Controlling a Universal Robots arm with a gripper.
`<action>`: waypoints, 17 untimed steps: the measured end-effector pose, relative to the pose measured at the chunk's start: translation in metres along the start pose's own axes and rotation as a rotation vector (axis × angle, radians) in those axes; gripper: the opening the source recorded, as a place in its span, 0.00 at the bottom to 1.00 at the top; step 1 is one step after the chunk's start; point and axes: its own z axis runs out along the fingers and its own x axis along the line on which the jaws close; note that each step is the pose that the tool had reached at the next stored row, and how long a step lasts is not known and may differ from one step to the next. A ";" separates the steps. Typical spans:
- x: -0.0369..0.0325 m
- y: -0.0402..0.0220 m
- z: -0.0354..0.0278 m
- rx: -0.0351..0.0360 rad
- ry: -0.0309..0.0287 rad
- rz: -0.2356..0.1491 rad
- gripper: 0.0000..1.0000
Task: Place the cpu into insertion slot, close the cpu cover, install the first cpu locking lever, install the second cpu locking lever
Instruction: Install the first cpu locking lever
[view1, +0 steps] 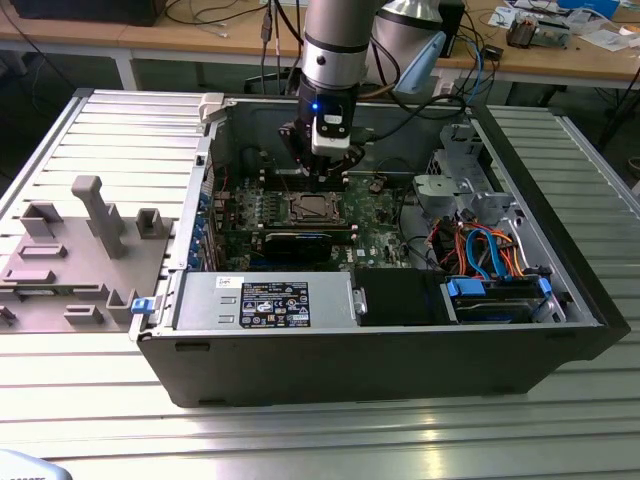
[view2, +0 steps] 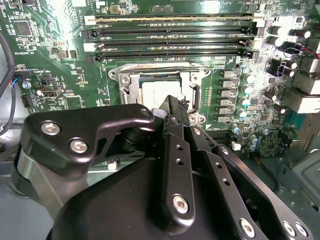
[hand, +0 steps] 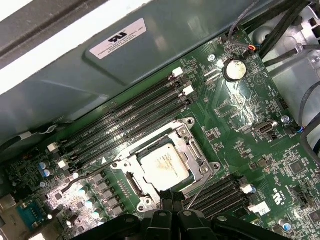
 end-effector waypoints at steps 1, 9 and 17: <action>0.0000 0.0000 0.0000 0.0002 -0.0006 -0.010 0.11; 0.0000 0.0000 0.0000 0.0005 -0.0011 -0.017 0.11; 0.0000 0.0000 0.0000 0.0006 -0.0014 -0.023 0.11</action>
